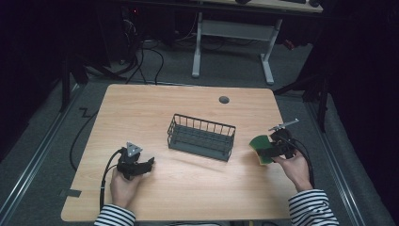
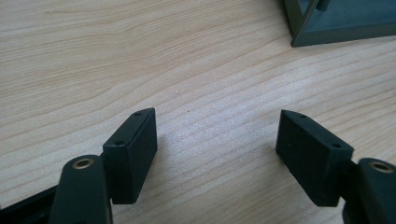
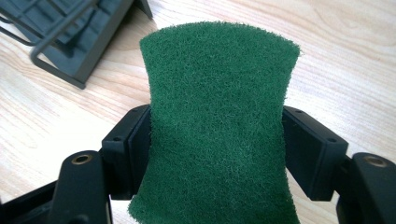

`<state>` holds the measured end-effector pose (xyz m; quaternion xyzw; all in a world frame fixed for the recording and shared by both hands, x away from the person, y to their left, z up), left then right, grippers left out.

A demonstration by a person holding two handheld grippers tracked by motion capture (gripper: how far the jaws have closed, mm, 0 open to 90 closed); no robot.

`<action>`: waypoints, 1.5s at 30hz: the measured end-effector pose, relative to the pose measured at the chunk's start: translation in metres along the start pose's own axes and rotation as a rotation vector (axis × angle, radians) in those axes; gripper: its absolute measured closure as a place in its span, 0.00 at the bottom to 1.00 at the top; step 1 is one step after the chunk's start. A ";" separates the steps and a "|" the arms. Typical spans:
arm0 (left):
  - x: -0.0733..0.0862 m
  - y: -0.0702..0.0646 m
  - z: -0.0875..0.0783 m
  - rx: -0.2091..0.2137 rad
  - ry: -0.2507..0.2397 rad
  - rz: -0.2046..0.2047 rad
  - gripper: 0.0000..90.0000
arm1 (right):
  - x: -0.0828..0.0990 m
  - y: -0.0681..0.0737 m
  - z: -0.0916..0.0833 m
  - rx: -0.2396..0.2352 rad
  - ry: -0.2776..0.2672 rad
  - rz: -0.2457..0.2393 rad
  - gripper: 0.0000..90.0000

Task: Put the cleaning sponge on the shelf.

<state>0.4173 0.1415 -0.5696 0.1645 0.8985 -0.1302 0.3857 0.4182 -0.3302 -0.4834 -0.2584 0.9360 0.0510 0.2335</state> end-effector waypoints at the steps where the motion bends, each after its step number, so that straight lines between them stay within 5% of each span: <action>1: 0.000 0.000 0.000 0.000 0.000 0.000 0.33 | 0.000 0.000 0.000 0.000 0.000 0.000 0.34; 24: 0.000 0.000 0.000 -0.001 0.001 0.002 0.33 | -0.063 0.022 -0.047 -0.006 -0.112 -0.108 0.34; 45: 0.001 -0.001 0.000 0.000 0.000 0.001 0.33 | -0.114 0.058 -0.038 -0.045 -0.126 -0.207 0.34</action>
Point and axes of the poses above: each handheld gripper's, and its own axes: z roughly forward along the jaws, x roughly out of its underside, y roughly to its left, the point moved 5 cm from there along z, roughly forward along the jaws, and after that the axes turned 7 degrees about -z, right-handed, at the moved point
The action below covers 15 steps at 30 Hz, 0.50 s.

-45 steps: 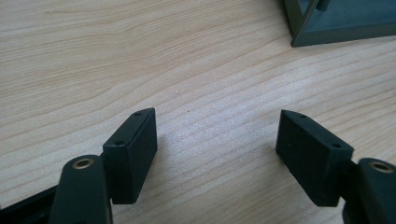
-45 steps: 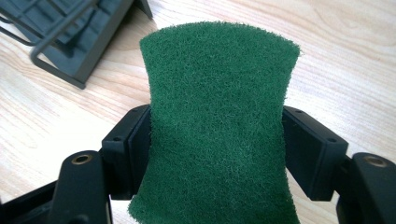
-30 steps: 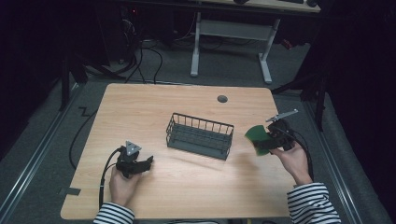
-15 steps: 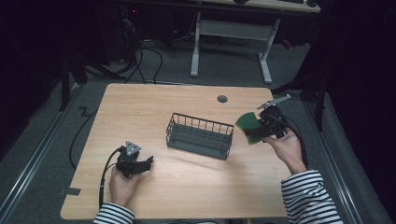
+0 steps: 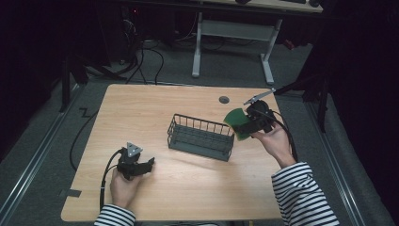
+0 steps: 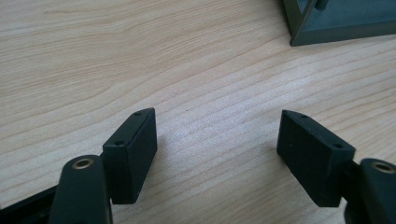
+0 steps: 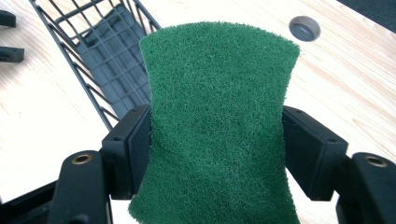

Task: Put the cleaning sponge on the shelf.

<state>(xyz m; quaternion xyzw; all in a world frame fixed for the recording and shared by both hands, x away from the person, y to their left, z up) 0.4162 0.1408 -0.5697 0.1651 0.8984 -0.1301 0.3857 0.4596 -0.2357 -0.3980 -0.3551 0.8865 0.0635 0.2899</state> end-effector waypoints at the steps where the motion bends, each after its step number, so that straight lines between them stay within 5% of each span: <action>1: 0.000 0.000 0.000 0.000 0.000 0.000 0.33 | -0.002 0.001 0.002 -0.003 -0.001 -0.005 0.34; 15: 0.000 0.000 0.000 0.001 0.000 0.000 0.33 | -0.025 0.019 0.031 -0.009 -0.003 -0.045 0.34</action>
Point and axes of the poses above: each handheld gripper's, and its own axes: z roughly forward along the jaws, x roughly out of its underside, y roughly to its left, the point moved 5 cm from there along z, roughly forward along the jaws, and after that the axes turned 7 degrees about -z, right-handed, at the moved point
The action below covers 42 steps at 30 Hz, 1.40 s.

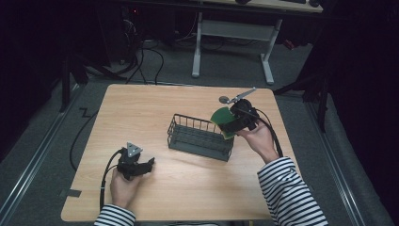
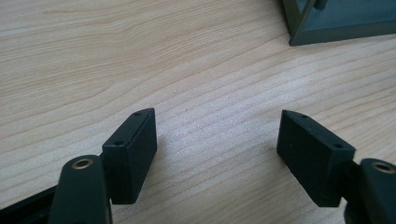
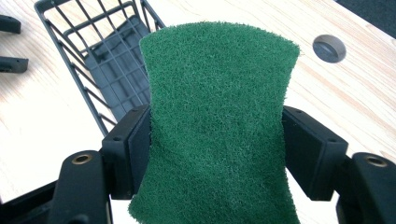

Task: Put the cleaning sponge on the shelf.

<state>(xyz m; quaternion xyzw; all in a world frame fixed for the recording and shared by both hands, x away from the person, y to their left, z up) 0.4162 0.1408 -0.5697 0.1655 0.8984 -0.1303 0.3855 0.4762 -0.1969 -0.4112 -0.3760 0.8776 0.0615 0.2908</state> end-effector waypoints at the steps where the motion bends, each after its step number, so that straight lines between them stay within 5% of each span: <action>1: 0.000 0.000 0.000 0.000 0.000 0.000 0.33 | 0.000 0.000 0.000 0.000 0.000 0.000 0.34; 15: 0.000 -0.001 0.000 0.006 0.003 0.010 0.33 | -0.011 0.015 0.031 -0.019 0.016 -0.011 0.34; 42: 0.000 -0.002 0.000 0.006 0.002 0.012 0.33 | 0.005 0.023 0.047 0.011 0.046 0.008 0.33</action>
Point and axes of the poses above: each handheld gripper's, and its own axes: z roughly forward along the jaws, x roughly out of its underside, y roughly to its left, the point moved 5 cm from there along z, roughly forward along the jaws, and after that the axes turned 7 degrees about -z, right-handed, at the moved point
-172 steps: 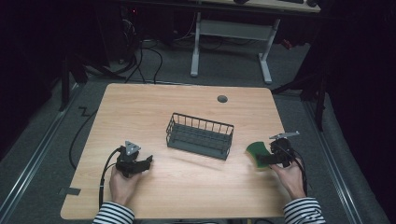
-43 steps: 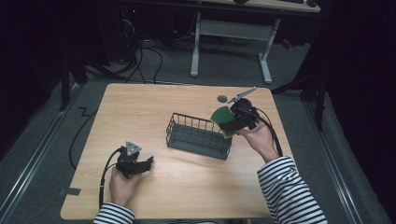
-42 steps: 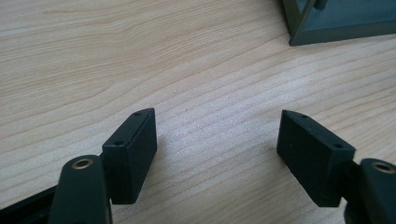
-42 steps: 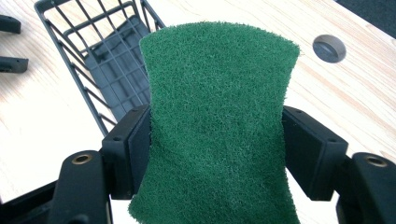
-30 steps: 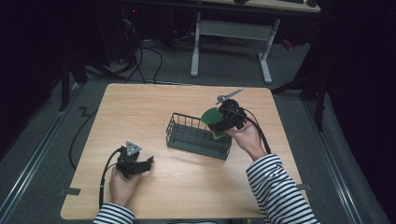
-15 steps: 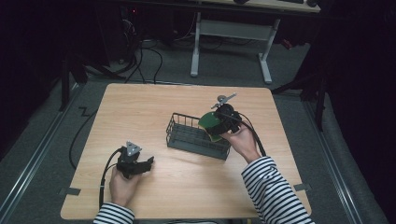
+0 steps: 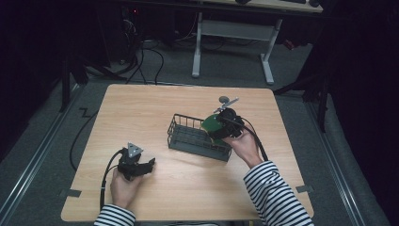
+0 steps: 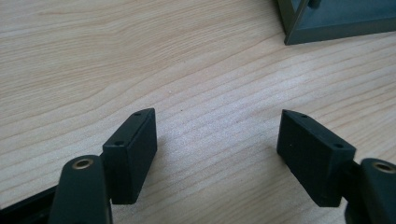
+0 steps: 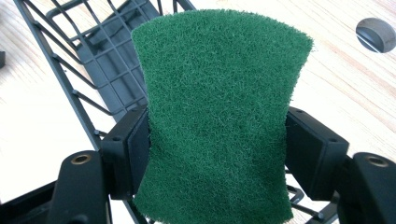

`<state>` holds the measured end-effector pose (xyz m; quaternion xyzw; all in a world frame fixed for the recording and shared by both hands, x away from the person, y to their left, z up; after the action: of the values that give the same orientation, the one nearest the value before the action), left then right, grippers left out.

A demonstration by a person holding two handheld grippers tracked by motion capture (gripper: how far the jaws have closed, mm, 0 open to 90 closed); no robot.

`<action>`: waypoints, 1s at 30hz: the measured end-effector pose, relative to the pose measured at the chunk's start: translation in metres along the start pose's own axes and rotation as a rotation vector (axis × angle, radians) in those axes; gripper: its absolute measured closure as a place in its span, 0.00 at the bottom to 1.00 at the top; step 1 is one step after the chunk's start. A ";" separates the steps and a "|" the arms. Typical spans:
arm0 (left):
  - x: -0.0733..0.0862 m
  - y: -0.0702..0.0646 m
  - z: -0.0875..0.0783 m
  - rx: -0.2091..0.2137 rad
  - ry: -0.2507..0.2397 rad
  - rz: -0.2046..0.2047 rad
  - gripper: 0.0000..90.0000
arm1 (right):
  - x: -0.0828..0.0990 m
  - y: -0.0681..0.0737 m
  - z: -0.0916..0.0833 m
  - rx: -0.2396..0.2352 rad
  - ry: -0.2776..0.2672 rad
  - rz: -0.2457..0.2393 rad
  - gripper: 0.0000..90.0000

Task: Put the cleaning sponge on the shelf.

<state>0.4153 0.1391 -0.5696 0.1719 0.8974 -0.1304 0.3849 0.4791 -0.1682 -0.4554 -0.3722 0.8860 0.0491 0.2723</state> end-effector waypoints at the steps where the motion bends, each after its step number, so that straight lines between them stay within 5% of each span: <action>1: 0.000 0.000 0.000 0.000 0.000 0.000 0.33 | 0.001 0.000 0.001 0.007 0.005 -0.007 0.33; 18: 0.000 0.000 0.000 0.000 0.000 0.000 0.33 | 0.011 0.002 0.008 -0.004 0.020 0.022 0.26; 30: 0.000 0.000 0.000 0.000 0.000 0.000 0.33 | 0.013 0.001 -0.008 -0.028 -0.063 0.042 0.19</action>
<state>0.4153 0.1390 -0.5696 0.1719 0.8974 -0.1303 0.3850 0.4674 -0.1780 -0.4557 -0.3557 0.8838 0.0788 0.2935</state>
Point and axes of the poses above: each handheld gripper's, and its own axes: z roughly forward along the jaws, x roughly out of its underside, y roughly to its left, the point moved 5 cm from there along z, roughly forward along the jaws, and after that the axes turned 7 degrees about -z, right-handed, at the moved point
